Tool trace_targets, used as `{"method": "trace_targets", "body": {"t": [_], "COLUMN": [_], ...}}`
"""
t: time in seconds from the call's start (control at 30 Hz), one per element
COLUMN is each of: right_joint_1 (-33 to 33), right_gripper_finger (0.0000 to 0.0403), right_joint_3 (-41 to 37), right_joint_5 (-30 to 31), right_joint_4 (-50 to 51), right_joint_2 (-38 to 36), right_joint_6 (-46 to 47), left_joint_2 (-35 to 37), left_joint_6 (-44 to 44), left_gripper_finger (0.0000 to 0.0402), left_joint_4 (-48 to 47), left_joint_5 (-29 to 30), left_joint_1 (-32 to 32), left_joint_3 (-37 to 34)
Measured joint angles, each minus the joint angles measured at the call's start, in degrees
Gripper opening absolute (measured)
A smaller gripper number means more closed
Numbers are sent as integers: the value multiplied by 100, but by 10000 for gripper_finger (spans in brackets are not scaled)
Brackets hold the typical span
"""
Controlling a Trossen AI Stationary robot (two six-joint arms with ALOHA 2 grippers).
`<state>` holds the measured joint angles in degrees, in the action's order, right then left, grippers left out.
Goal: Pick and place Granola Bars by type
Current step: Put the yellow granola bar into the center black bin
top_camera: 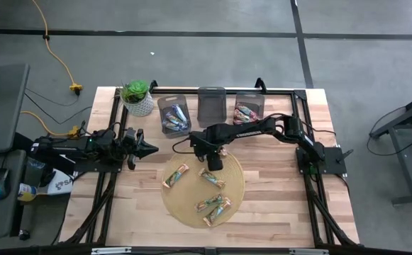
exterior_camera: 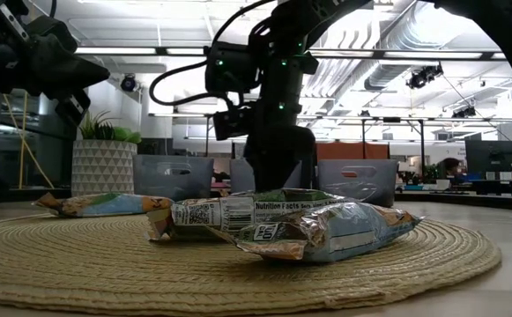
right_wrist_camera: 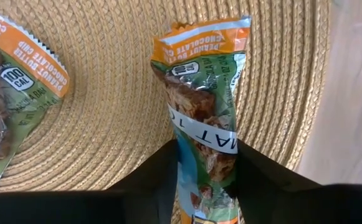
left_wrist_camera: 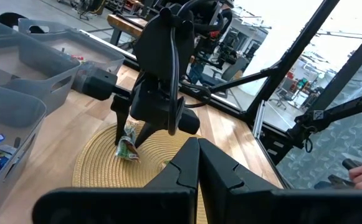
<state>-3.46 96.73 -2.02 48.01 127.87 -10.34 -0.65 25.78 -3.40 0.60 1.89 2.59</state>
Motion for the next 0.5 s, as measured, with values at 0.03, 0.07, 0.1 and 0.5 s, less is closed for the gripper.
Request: {"method": "trace_targets", "body": {"t": [0.03,0.07,0.1,0.5], "right_joint_1": [0,0,0,7], "right_gripper_finger": [123,121,119,89], "right_joint_3": [0,0,0,-13], "right_joint_5": [0,-2,-2,61], "right_joint_4": [2,0,0,-237], "right_joint_2": [0,0,-7,-312], "right_joint_6": [18,49,106,287], "left_joint_2": [-1,-1,1,1], "left_joint_6": [1,1,2,2], "left_gripper_finger": [1,1,1,1], "left_joint_4": [0,0,0,-4], "left_joint_5": [0,0,0,0], "left_joint_1": [0,0,0,0], "left_joint_3": [0,0,0,0]}}
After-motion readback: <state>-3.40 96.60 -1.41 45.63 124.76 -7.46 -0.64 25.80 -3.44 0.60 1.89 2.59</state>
